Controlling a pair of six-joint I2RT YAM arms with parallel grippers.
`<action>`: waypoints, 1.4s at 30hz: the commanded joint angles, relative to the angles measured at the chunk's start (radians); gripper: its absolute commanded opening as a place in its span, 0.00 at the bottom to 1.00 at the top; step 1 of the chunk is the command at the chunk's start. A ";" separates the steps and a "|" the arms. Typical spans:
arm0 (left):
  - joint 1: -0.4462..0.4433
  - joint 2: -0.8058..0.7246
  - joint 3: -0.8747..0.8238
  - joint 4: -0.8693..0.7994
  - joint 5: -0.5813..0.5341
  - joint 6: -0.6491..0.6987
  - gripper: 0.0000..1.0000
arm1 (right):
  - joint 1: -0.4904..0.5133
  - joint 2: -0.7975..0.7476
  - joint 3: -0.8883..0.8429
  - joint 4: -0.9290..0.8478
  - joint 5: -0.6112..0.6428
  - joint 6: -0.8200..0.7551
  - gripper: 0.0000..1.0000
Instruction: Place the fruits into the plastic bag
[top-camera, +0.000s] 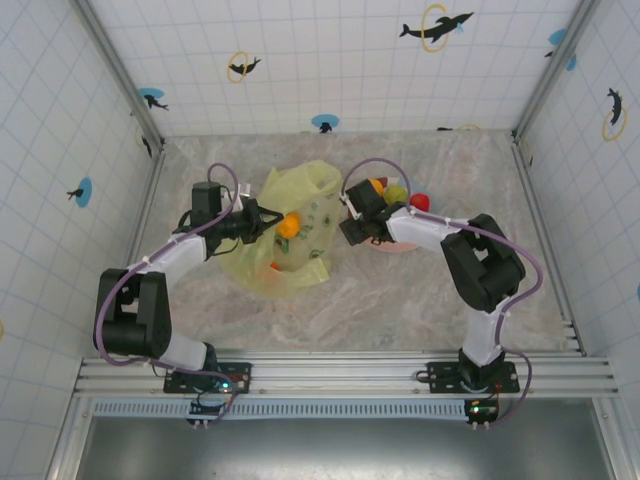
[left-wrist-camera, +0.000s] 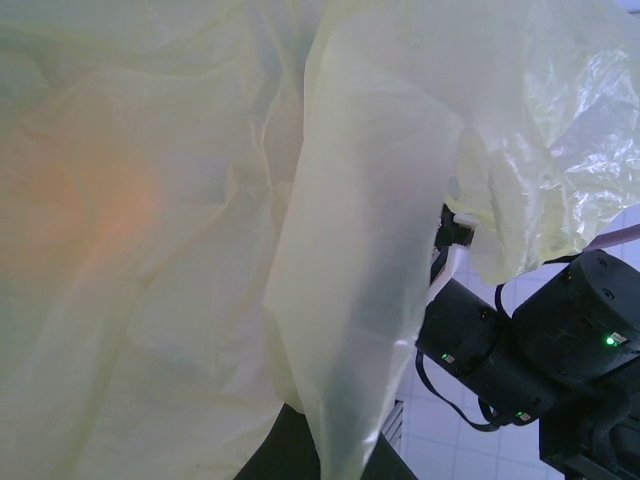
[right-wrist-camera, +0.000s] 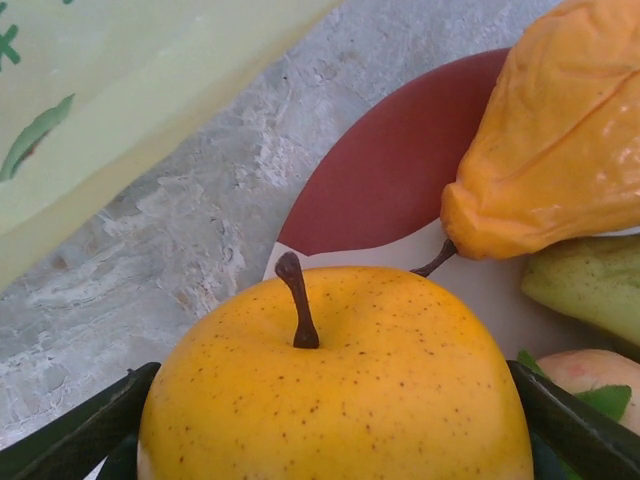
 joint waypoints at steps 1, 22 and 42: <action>0.008 0.004 -0.007 -0.003 0.015 0.007 0.00 | 0.003 0.011 0.038 -0.017 0.021 -0.014 0.80; 0.008 0.004 -0.013 0.014 0.022 -0.010 0.00 | 0.067 -0.407 -0.442 0.529 -0.274 0.178 0.71; 0.008 -0.016 -0.024 0.053 0.043 -0.027 0.00 | 0.207 -0.005 -0.211 0.856 -0.343 0.268 0.69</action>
